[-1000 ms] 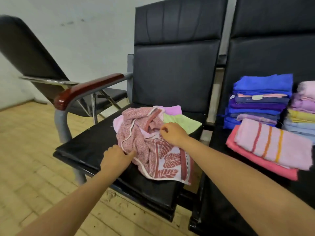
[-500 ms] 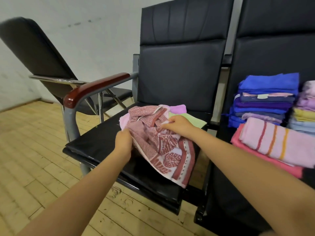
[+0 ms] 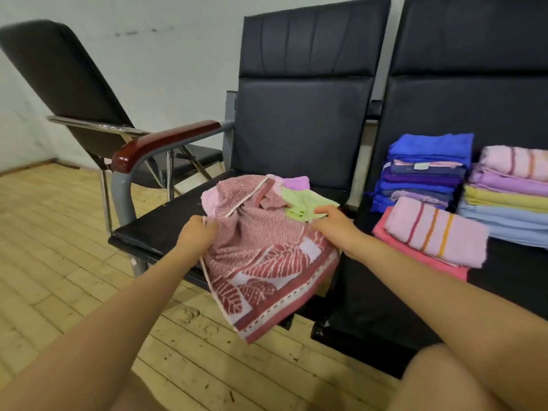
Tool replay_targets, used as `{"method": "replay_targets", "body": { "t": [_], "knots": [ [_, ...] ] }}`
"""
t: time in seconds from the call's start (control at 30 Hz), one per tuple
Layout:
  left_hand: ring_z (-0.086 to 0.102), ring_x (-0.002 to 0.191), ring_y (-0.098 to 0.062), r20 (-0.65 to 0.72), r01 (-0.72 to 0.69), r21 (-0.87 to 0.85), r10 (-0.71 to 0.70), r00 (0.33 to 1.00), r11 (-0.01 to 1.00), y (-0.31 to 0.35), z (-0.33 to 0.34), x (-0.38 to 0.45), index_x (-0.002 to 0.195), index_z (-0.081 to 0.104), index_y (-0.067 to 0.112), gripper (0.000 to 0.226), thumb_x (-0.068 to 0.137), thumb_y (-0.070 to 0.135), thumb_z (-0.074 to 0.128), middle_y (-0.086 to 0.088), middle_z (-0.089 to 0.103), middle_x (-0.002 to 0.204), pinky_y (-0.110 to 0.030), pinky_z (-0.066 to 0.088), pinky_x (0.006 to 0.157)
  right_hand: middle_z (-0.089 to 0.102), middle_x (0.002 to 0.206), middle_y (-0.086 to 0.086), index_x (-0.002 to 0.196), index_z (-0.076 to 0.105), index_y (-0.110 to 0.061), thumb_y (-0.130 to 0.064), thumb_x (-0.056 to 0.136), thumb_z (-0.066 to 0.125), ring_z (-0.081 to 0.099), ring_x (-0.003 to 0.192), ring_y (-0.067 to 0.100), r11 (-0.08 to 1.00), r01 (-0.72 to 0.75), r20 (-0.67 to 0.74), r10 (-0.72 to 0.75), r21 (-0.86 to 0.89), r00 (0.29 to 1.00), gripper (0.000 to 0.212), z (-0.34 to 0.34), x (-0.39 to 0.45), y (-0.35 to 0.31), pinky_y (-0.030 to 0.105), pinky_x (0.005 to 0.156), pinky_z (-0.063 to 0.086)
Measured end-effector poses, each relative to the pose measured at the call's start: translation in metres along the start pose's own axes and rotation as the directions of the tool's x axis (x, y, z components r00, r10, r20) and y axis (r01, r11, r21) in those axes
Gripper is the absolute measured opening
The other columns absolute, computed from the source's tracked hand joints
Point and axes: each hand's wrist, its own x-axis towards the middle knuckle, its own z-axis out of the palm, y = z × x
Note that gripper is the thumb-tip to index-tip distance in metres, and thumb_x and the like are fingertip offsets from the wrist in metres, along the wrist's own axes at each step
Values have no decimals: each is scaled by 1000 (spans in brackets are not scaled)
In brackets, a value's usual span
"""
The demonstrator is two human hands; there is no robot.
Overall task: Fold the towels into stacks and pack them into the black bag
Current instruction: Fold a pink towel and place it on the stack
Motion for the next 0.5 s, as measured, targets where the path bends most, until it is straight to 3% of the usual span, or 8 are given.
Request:
{"method": "replay_targets", "body": {
  "t": [0.1, 0.17, 0.27, 0.33, 0.43, 0.5],
  "knots": [
    [53, 90, -28, 111, -121, 375, 85, 990, 919, -23, 4, -2, 118, 43, 4, 35, 93, 27, 51, -12, 55, 107, -35, 44, 75, 60, 124, 4, 125, 55, -23, -17, 87, 55, 58, 107, 20, 864, 118, 259, 14, -489, 966, 38, 0, -5, 23, 32, 91, 48],
    [54, 93, -28, 154, -120, 446, 56, 987, 887, -32, 5, 5, 123, 43, 4, 42, 90, 28, 54, -14, 54, 114, -36, 47, 76, 55, 131, 2, 129, 56, -23, -23, 89, 54, 54, 115, 21, 766, 163, 310, 50, -622, 950, 41, 5, -6, 29, 30, 92, 46],
    [54, 108, -33, 102, -107, 427, 70, 992, 898, -35, 8, 21, 131, 44, 10, 51, 90, 38, 51, -17, 49, 126, -43, 50, 89, 59, 108, 2, 103, 70, -22, -38, 88, 53, 52, 108, 21, 732, 200, 207, -82, -651, 975, 27, 17, 5, 21, 32, 82, 45],
    [49, 117, -34, 44, -118, 416, 110, 993, 902, -36, 13, 29, 137, 42, 12, 56, 91, 42, 49, -16, 45, 133, -45, 48, 93, 61, 100, 0, 84, 68, -22, -38, 86, 52, 52, 102, 19, 758, 216, 122, -179, -616, 976, 23, 30, 22, 13, 34, 81, 48],
    [43, 122, -33, -13, -157, 429, 180, 984, 890, -36, 23, 40, 138, 42, 12, 55, 93, 44, 49, -16, 43, 135, -45, 45, 93, 59, 86, -3, 84, 66, -12, -30, 89, 50, 56, 83, 19, 809, 200, 110, -167, -553, 980, 24, 59, 50, 5, 35, 70, 46],
    [44, 120, -32, -39, -203, 367, 233, 972, 908, -31, 28, 53, 138, 43, 14, 52, 95, 41, 50, -16, 43, 134, -44, 44, 91, 50, 69, -7, 69, 55, -7, -28, 92, 49, 51, 67, 19, 857, 164, 129, -115, -488, 985, 31, 79, 73, 1, 36, 61, 40]
  ]
}}
